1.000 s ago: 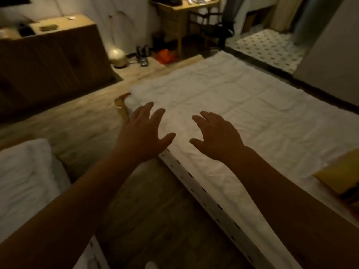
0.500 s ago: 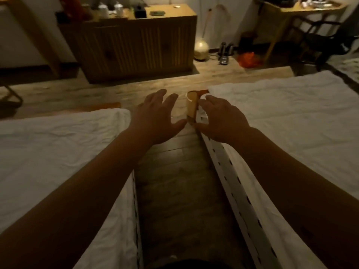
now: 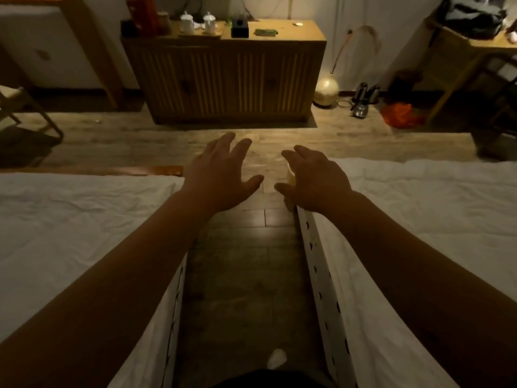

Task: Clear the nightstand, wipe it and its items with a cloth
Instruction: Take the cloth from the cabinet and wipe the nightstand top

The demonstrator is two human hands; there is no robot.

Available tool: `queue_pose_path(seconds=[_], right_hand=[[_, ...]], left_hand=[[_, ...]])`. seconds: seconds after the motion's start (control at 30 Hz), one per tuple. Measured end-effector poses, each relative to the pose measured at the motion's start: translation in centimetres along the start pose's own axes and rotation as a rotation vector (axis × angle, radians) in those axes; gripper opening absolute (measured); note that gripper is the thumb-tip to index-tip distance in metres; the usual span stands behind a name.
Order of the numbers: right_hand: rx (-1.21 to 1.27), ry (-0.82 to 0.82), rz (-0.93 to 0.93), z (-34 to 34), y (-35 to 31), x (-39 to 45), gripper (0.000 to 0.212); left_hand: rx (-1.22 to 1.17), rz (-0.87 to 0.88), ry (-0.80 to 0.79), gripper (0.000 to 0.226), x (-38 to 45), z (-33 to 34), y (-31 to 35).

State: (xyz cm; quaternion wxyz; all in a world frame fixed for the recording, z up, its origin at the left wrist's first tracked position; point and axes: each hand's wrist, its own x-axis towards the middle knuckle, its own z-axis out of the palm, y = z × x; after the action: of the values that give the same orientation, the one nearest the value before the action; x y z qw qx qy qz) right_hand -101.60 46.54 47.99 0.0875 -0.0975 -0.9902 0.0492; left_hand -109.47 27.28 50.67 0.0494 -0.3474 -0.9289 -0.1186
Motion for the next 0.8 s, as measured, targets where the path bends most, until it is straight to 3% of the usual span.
queue_pose_path(seconds=[0.27, 0.8], right_hand=[[-0.015, 0.001, -0.036, 0.9, 4.9, 11.7, 0.078], [-0.040, 0.019, 0.000, 6.6, 7.6, 44.8, 0.071]], left_hand=[[-0.025, -0.008, 0.010, 0.081, 11.6, 1.3, -1.3], [0.043, 0.054, -0.049, 0.081, 43.7, 5.2, -16.9]])
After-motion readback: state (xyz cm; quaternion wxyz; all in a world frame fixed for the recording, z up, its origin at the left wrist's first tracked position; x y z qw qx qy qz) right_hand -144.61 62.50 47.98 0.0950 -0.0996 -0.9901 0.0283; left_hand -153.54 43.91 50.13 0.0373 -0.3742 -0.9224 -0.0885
